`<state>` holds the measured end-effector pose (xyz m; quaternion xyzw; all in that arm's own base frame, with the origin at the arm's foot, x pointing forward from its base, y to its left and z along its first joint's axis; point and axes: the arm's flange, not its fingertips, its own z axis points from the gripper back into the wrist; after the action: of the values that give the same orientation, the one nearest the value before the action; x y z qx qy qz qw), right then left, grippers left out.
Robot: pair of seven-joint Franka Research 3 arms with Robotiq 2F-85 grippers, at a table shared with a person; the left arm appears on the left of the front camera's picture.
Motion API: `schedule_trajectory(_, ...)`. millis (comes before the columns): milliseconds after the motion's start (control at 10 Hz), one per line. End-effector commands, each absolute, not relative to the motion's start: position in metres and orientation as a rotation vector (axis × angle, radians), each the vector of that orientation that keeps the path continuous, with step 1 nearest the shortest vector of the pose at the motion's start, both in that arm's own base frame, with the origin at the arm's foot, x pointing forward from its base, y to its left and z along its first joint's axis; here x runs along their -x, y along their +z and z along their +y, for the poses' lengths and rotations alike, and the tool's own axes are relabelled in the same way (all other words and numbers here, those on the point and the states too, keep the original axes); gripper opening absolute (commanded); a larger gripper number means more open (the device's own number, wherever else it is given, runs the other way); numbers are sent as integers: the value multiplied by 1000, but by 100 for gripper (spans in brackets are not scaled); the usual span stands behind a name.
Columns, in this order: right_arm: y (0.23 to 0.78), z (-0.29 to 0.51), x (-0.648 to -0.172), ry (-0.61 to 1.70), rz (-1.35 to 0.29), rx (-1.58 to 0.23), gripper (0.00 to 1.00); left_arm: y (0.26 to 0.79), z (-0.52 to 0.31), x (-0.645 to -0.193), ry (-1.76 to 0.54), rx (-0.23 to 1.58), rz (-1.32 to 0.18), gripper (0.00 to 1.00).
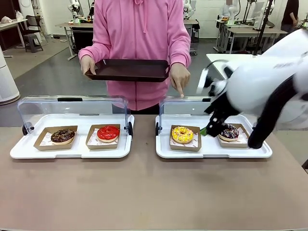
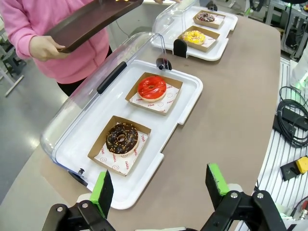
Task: Provide the desired donut to the person.
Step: Pick up and lift the Paper togo box containing the Donut pointed at by the person.
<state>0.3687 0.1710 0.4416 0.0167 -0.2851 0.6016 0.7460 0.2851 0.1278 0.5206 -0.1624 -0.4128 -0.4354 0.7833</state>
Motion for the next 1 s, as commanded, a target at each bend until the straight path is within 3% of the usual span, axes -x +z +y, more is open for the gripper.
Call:
schedule_trajectory(0,402,188,-405,1363,-583,47,100,520,130,-285,-959,357,-902,100)
schedule_trajectory(400,359,198,-437,1303,-531,140,100,520,130,-285,-959,357,-902,100)
schedule_trajectory(900,341,197,-451,1331,-424,98,100,520,130,-285,-959,357,-902,100)
